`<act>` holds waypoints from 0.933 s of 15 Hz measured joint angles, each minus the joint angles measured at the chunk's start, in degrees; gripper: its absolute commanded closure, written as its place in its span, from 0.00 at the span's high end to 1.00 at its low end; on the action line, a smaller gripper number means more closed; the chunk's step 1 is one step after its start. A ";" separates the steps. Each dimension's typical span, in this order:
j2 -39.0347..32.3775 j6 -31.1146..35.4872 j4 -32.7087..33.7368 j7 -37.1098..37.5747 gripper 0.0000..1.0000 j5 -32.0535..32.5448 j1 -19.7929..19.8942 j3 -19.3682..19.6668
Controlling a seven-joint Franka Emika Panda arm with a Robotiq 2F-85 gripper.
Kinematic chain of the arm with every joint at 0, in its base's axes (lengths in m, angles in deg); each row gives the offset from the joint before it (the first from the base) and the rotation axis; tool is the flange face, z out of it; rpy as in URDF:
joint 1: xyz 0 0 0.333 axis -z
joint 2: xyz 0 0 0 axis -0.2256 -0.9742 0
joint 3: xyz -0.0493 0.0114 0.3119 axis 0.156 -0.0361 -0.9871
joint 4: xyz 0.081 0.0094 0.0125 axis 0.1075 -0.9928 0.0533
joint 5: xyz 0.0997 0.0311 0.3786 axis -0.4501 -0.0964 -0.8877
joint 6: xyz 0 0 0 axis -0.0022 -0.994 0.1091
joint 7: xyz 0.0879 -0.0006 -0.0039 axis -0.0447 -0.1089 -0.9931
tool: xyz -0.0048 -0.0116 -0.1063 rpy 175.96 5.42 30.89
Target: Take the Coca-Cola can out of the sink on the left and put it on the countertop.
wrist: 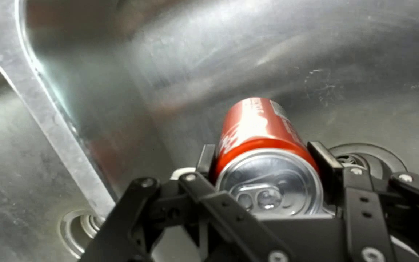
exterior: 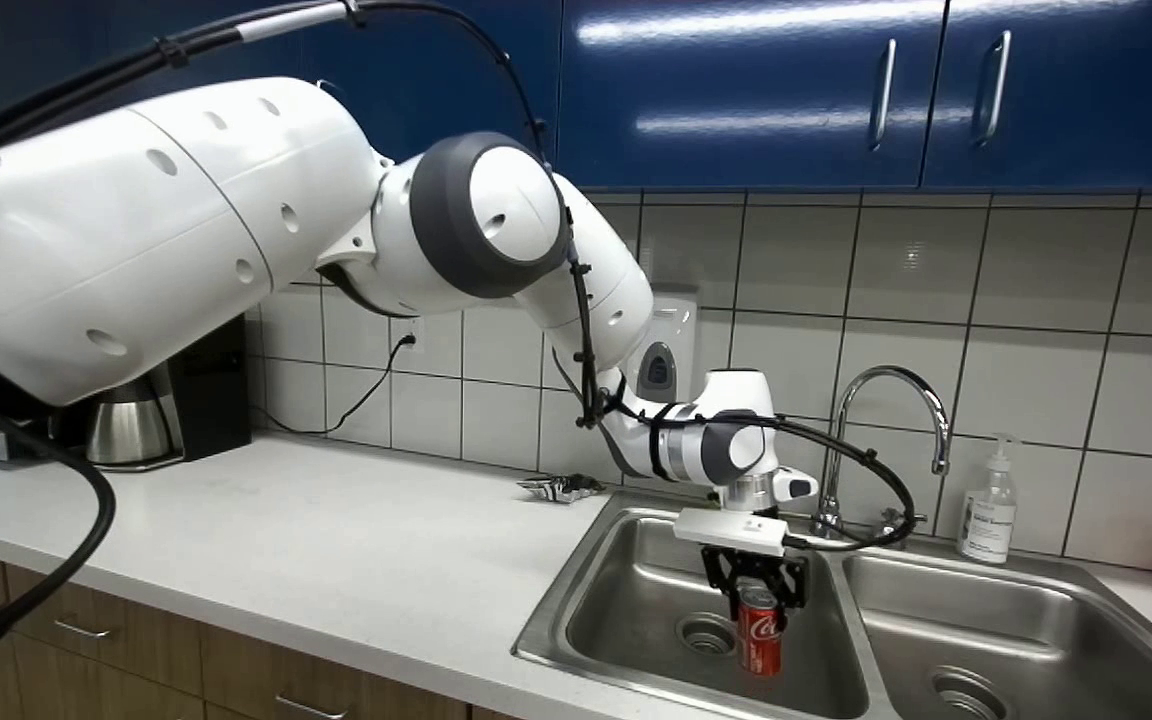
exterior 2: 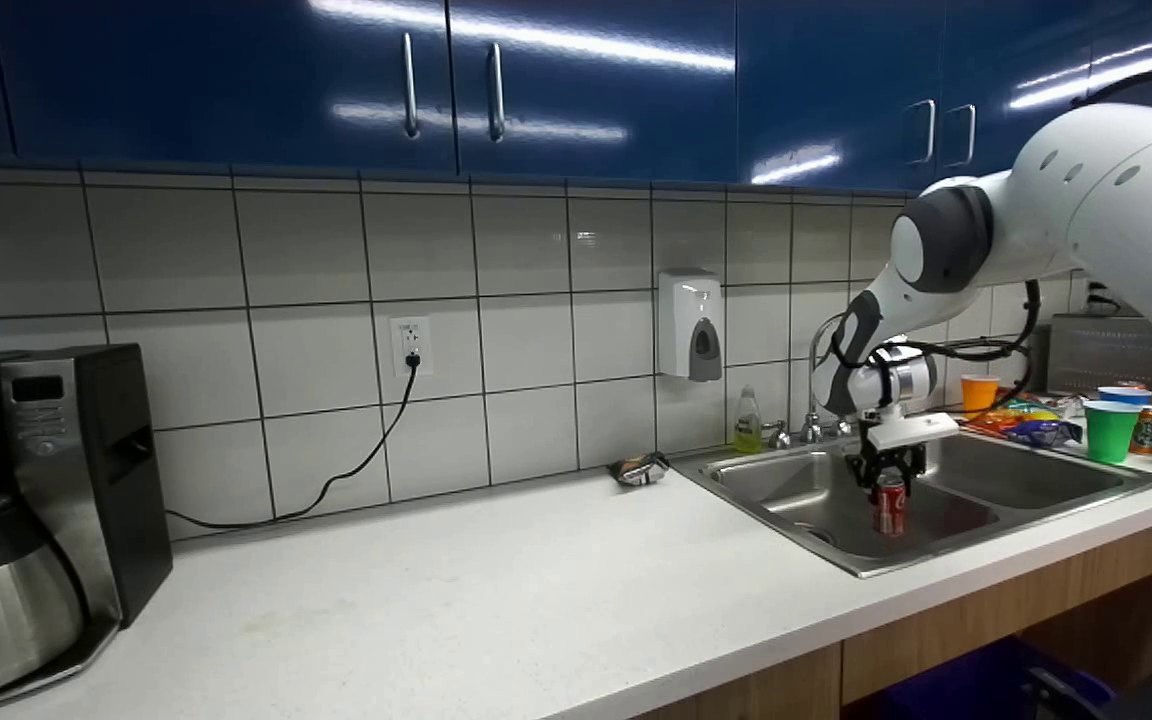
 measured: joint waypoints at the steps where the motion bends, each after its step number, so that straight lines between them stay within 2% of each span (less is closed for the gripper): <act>1: 0.82 0.00 -0.29 0.00 0.40 0.01 -0.10 0.00; 6: 5.29 0.00 -3.92 -0.03 0.40 0.39 -0.92 0.00; 14: 15.83 0.00 -15.67 -0.15 0.40 2.30 -3.48 0.00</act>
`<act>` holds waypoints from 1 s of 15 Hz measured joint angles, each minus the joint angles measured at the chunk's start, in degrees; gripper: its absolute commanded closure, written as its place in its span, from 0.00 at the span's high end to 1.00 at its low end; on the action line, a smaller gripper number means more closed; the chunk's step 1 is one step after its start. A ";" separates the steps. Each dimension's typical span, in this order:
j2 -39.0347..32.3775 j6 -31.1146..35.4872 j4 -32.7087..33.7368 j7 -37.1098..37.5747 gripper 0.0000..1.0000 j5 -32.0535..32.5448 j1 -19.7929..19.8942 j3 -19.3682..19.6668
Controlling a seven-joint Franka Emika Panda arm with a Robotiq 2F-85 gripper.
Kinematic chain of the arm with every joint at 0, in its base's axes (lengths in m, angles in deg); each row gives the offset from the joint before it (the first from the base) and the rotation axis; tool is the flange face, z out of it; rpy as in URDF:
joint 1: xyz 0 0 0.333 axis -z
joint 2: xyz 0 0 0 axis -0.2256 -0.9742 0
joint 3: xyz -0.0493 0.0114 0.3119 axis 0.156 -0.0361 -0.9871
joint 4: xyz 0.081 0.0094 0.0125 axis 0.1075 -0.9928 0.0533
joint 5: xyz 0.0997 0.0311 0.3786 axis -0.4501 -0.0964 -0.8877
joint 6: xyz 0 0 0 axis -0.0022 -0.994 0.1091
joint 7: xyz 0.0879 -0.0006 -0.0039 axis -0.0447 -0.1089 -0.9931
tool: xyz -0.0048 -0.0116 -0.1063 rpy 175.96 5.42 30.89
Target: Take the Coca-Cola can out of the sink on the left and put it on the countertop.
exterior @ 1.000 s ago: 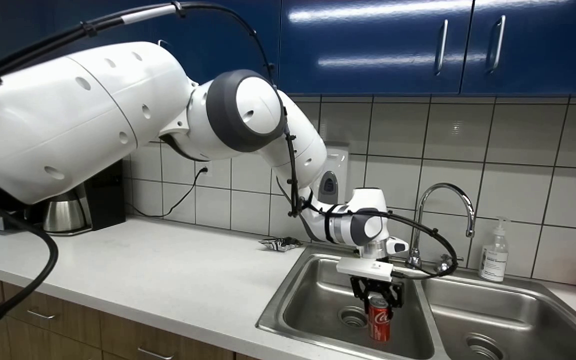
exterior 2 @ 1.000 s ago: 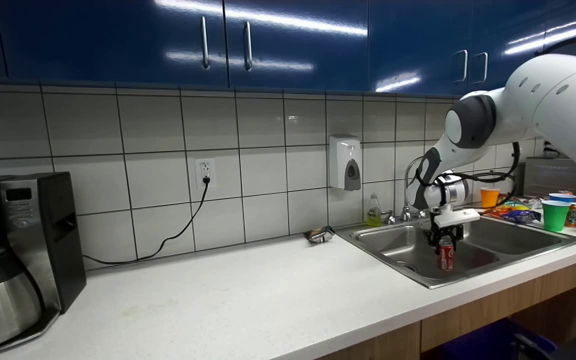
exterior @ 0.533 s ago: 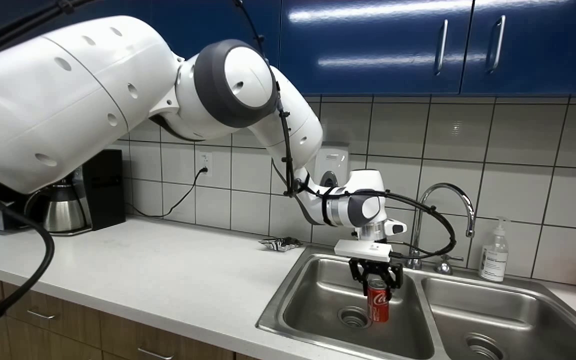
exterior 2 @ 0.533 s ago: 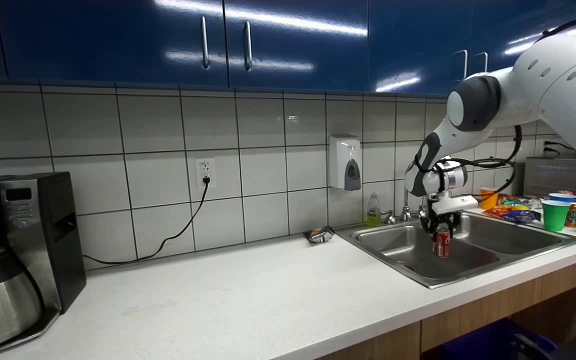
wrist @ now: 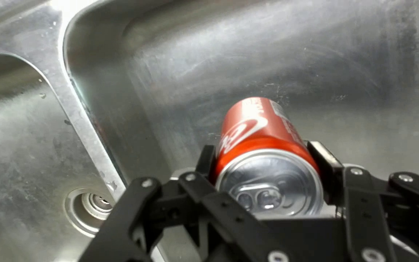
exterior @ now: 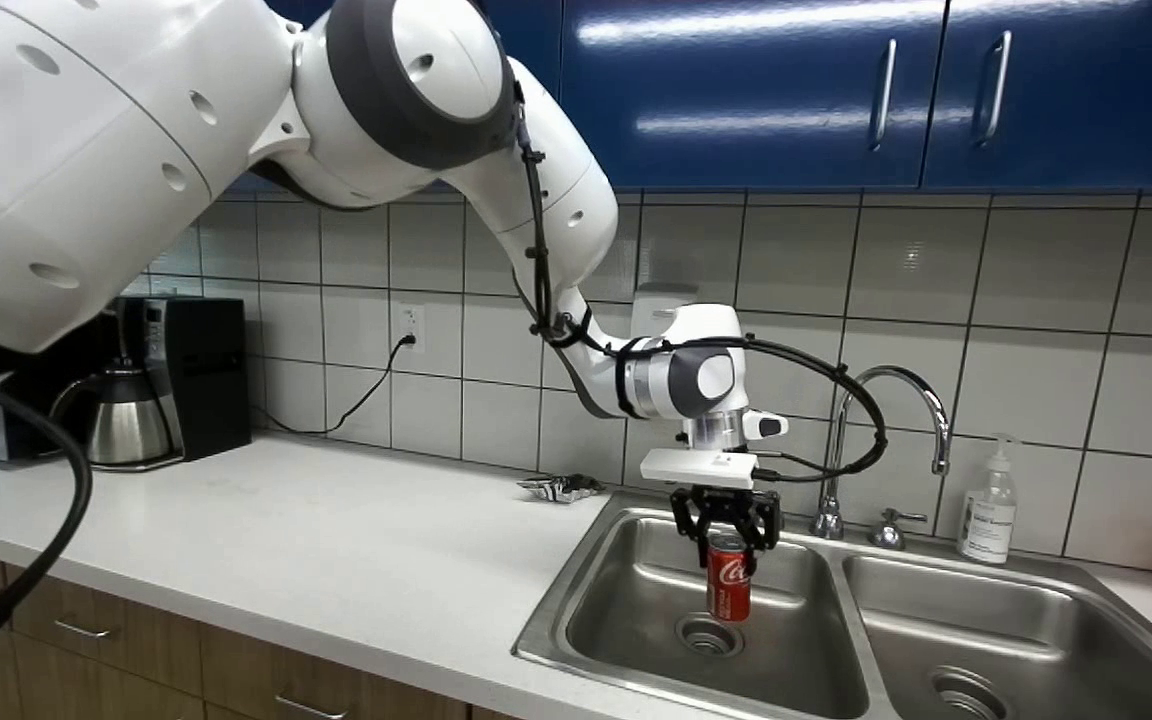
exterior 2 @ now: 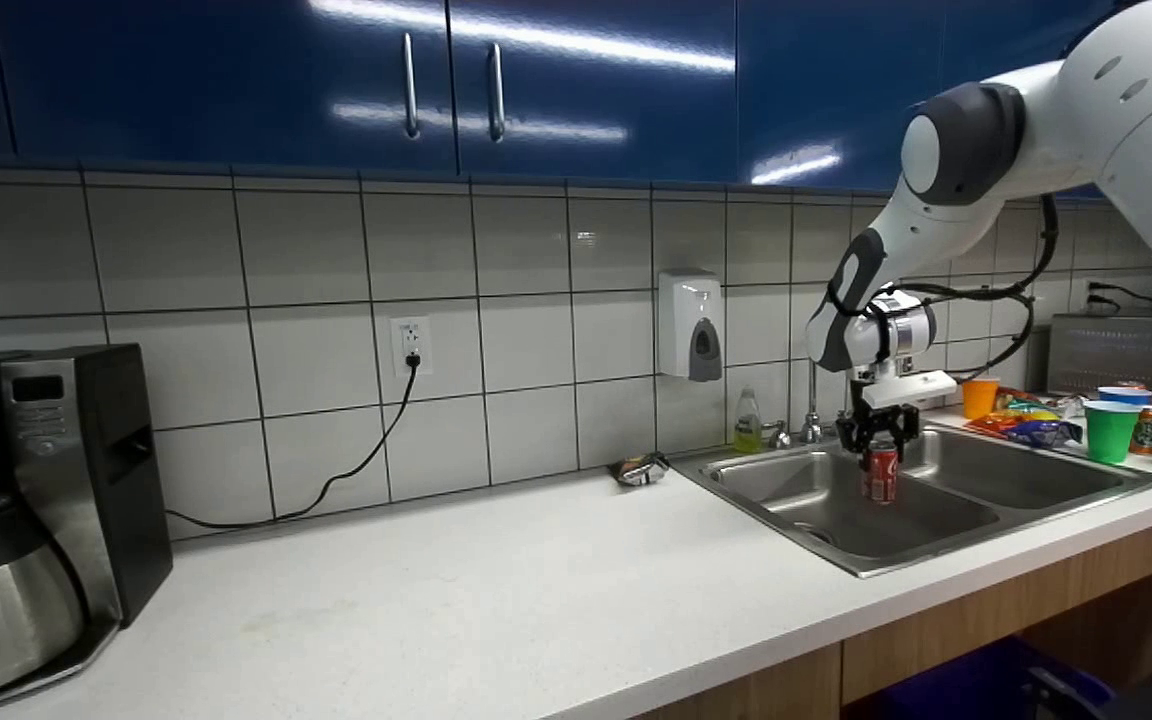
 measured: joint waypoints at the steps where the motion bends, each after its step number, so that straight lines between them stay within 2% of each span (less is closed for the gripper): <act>1: 1.44 0.00 -1.47 -0.02 0.40 0.24 -0.27 0.00; 8: 11.03 0.00 -12.06 -0.80 0.40 2.05 -2.52 -0.25; 15: 17.28 0.00 -20.00 -1.05 0.40 3.92 -5.88 -1.76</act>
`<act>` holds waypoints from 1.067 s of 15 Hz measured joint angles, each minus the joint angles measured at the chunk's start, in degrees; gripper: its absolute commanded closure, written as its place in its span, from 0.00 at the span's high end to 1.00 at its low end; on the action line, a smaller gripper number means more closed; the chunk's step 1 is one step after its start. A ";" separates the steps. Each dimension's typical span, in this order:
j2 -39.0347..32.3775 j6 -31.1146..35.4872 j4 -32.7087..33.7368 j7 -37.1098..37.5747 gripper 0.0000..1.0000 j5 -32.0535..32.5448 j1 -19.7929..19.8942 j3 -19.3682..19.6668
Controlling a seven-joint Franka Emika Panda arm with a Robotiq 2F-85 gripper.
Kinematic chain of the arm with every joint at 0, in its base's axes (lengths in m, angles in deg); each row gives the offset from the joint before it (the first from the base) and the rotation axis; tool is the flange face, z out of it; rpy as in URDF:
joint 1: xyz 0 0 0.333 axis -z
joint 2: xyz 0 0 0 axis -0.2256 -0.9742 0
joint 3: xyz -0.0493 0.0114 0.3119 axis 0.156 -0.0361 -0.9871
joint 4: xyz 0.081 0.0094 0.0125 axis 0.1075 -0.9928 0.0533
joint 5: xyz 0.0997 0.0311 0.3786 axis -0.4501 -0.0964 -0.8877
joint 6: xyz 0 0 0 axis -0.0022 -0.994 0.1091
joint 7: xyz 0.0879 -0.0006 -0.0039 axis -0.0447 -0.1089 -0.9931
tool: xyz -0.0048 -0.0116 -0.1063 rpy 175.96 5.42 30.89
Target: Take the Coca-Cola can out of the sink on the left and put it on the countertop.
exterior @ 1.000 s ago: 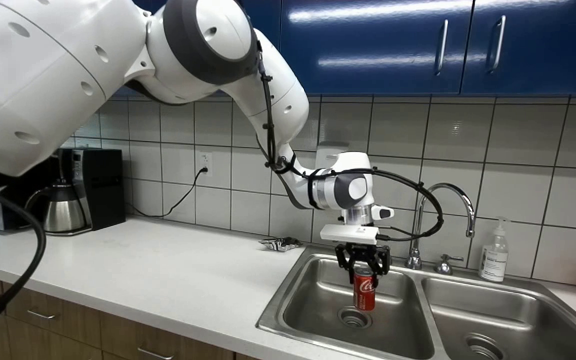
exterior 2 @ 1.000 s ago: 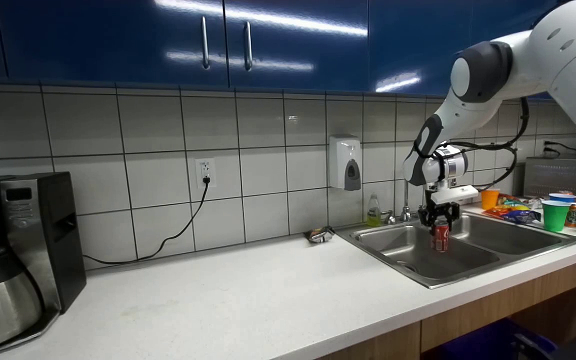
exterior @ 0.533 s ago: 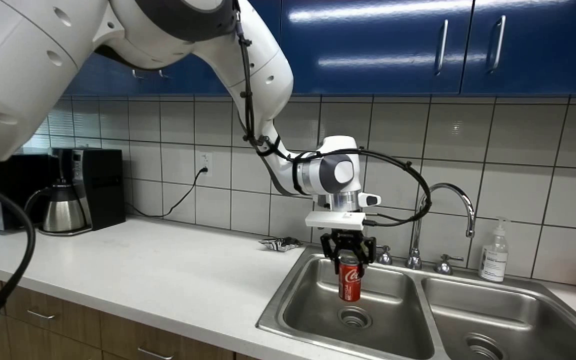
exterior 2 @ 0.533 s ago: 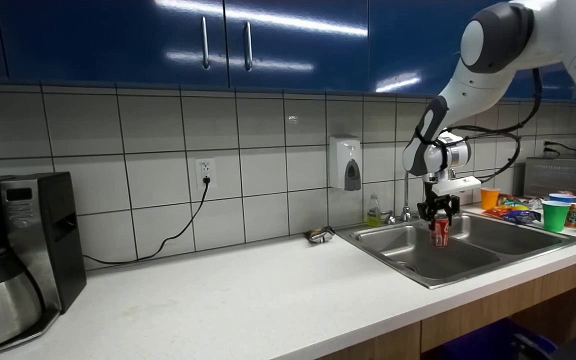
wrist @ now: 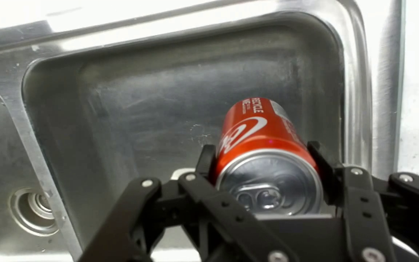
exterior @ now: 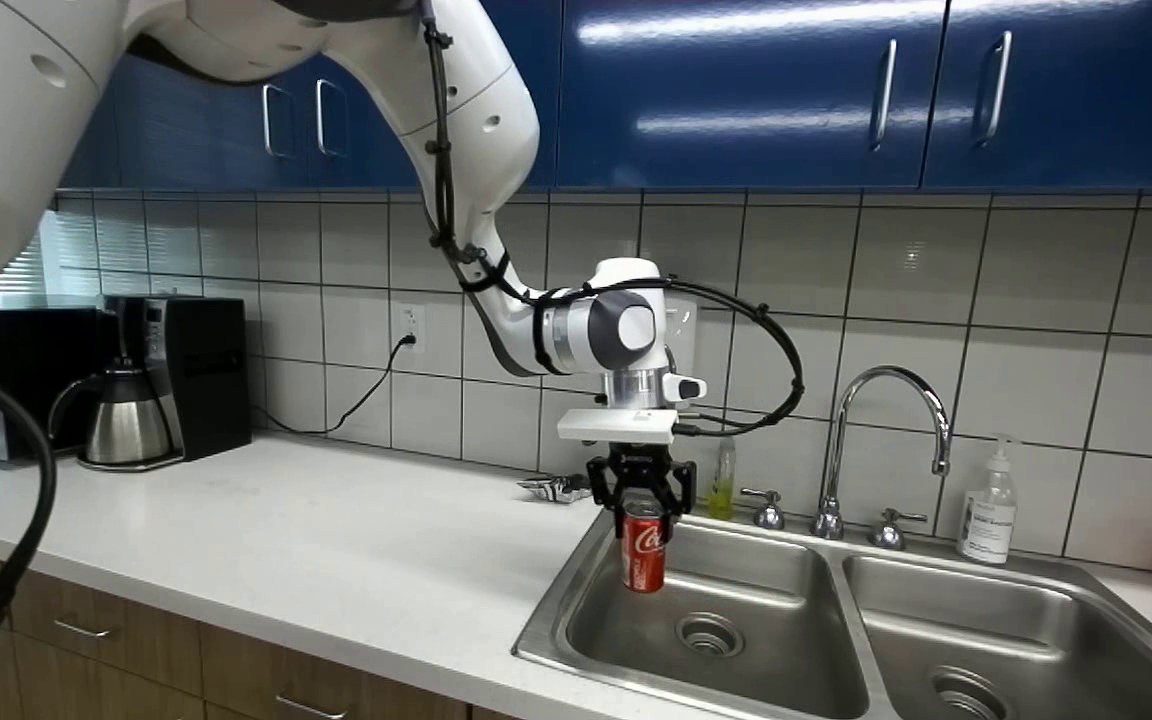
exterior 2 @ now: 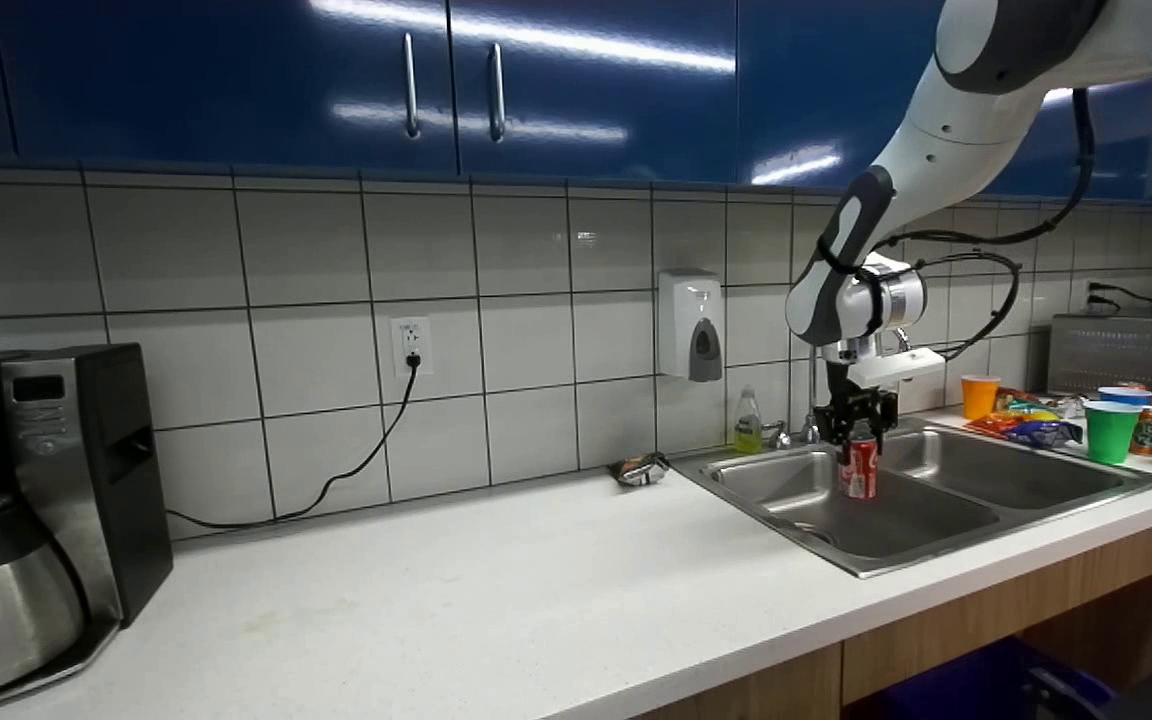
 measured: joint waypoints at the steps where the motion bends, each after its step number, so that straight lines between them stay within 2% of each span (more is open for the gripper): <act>1: 0.57 0.01 -0.89 0.00 0.40 0.39 -0.61 -0.19; 16: 4.51 1.31 -9.30 0.00 0.40 5.42 -9.29 -4.43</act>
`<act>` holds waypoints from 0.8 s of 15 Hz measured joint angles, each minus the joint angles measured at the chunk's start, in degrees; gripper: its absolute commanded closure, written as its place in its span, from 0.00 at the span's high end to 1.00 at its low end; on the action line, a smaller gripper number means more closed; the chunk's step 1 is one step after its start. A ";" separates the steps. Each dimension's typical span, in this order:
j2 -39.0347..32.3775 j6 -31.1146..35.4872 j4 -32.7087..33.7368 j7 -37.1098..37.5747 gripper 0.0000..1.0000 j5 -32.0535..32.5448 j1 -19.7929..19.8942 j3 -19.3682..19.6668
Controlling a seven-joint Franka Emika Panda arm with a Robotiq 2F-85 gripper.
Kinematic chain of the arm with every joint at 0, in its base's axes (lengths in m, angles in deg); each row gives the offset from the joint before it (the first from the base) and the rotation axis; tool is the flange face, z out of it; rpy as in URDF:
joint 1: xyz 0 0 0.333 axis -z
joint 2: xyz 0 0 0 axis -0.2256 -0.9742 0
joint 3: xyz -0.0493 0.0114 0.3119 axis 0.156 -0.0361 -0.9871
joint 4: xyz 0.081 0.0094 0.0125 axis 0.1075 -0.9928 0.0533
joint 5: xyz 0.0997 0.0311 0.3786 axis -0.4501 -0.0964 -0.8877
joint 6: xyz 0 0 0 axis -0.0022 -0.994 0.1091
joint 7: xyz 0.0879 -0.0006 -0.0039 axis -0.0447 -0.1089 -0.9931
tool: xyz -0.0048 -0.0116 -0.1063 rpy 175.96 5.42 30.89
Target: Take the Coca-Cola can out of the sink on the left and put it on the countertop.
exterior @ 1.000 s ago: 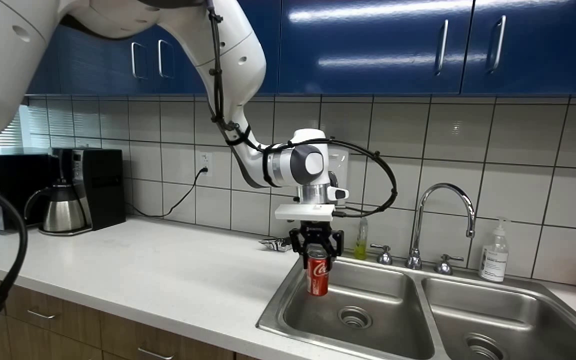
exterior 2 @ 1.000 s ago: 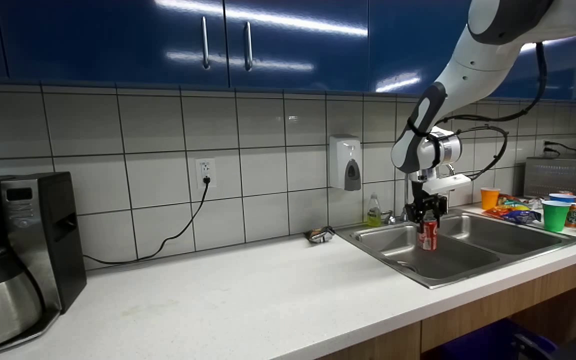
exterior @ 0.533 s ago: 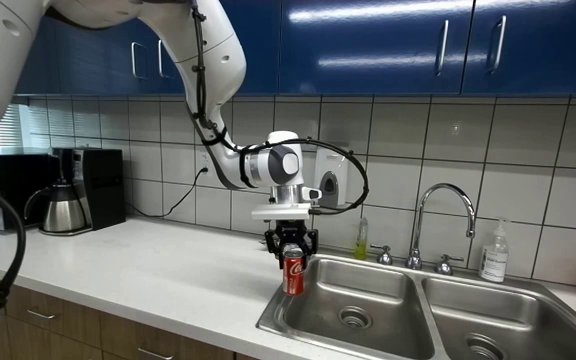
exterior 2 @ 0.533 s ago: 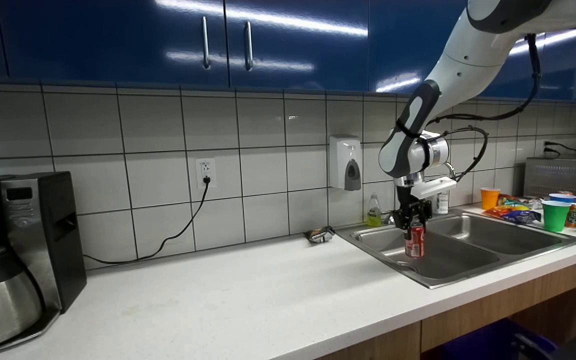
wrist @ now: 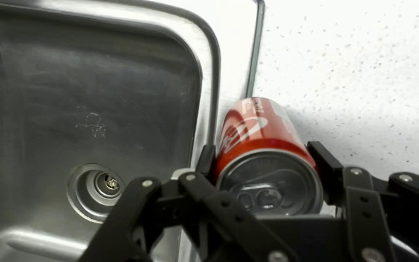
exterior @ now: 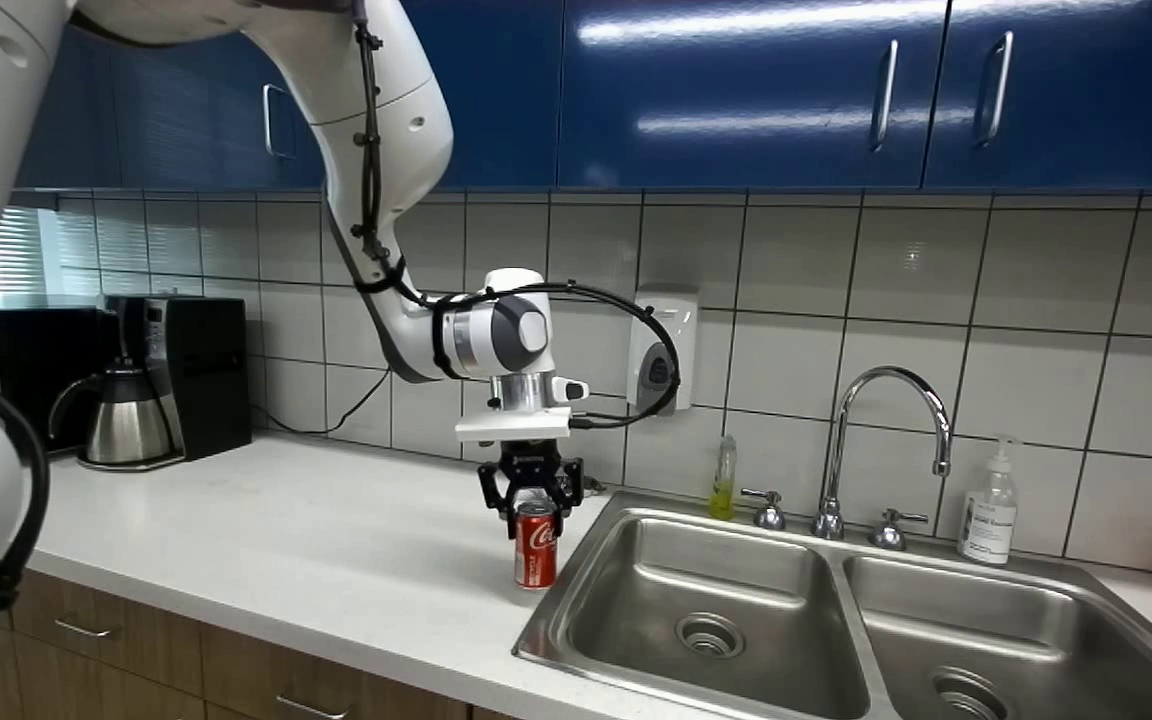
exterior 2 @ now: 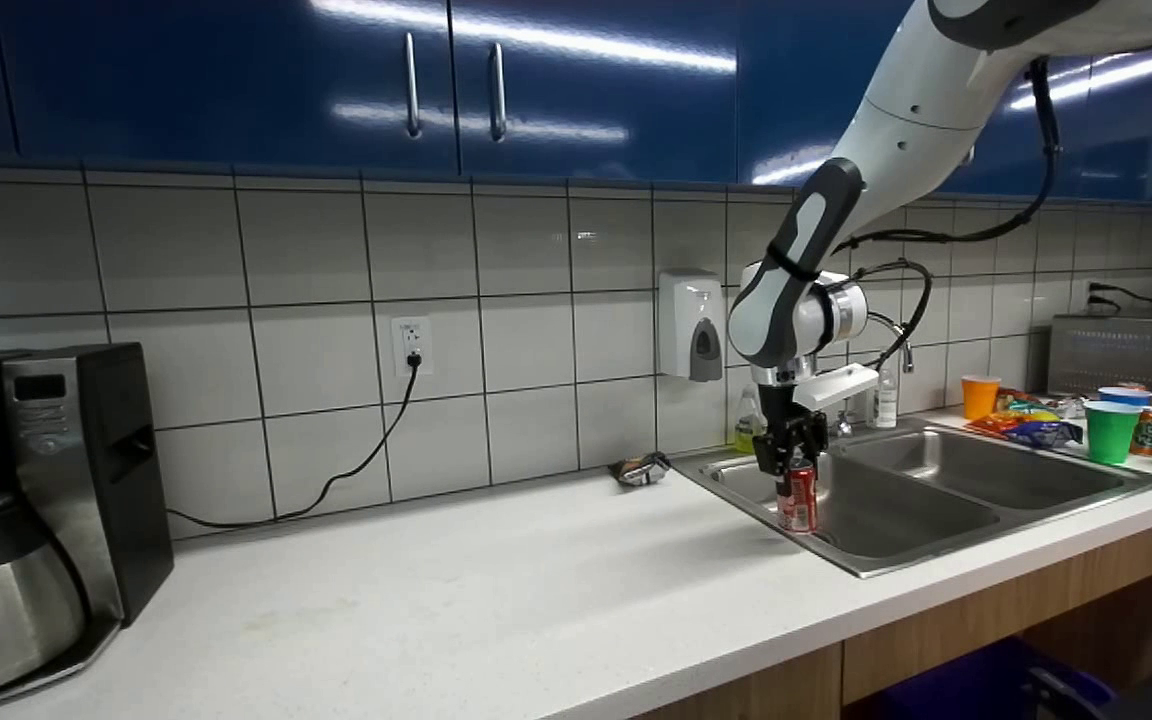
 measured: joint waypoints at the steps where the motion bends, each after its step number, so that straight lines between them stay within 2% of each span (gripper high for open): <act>1: 0.03 0.03 -0.29 0.00 0.40 0.00 -0.38 -0.25; 12: 0.03 1.07 -2.83 0.00 0.40 0.00 -1.29 -2.13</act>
